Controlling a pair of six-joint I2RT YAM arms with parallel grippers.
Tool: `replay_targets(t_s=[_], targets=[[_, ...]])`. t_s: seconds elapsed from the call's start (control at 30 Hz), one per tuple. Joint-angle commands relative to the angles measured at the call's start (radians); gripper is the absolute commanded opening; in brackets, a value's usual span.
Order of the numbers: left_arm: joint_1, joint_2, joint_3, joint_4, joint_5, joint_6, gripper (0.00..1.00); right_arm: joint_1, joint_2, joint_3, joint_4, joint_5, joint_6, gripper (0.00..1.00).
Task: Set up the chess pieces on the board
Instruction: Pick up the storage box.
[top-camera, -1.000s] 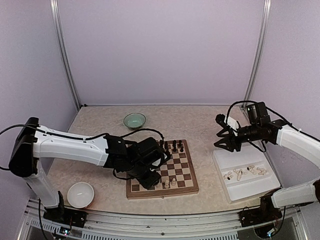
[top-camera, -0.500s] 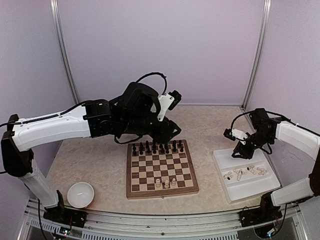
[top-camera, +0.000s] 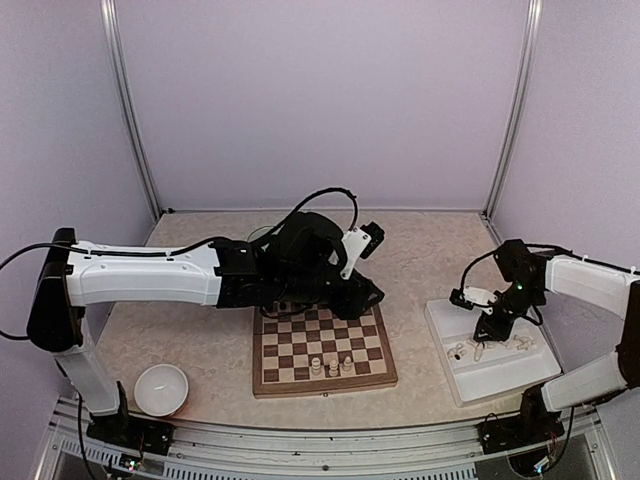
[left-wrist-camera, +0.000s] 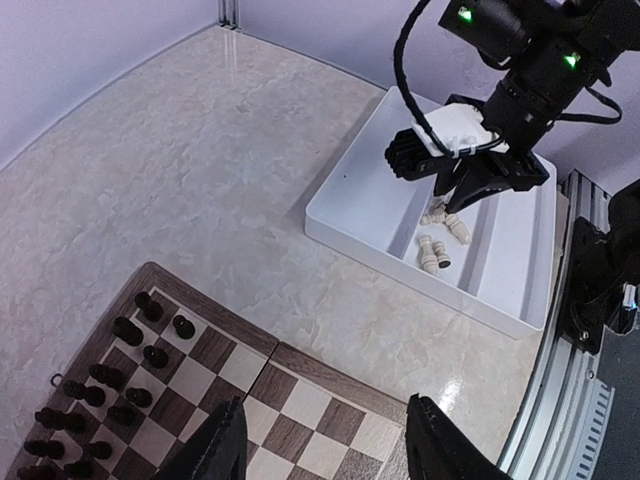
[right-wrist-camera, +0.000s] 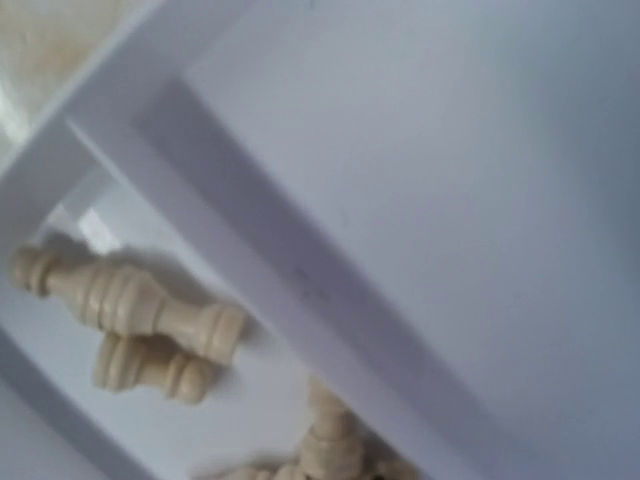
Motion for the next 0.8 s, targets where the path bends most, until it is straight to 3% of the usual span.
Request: replay_targets(t_s=[0.0, 0.77], targets=[[-0.002, 0.009, 0.003, 0.062, 0.050, -0.004, 0.54, -0.010, 0.028, -0.022, -0.006, 0.015, 0.006, 0.21], [-0.028, -0.003, -0.024, 0.068, 0.029, -0.027, 0.55, -0.010, 0.160, -0.063, 0.103, 0.050, 0.018, 0.28]])
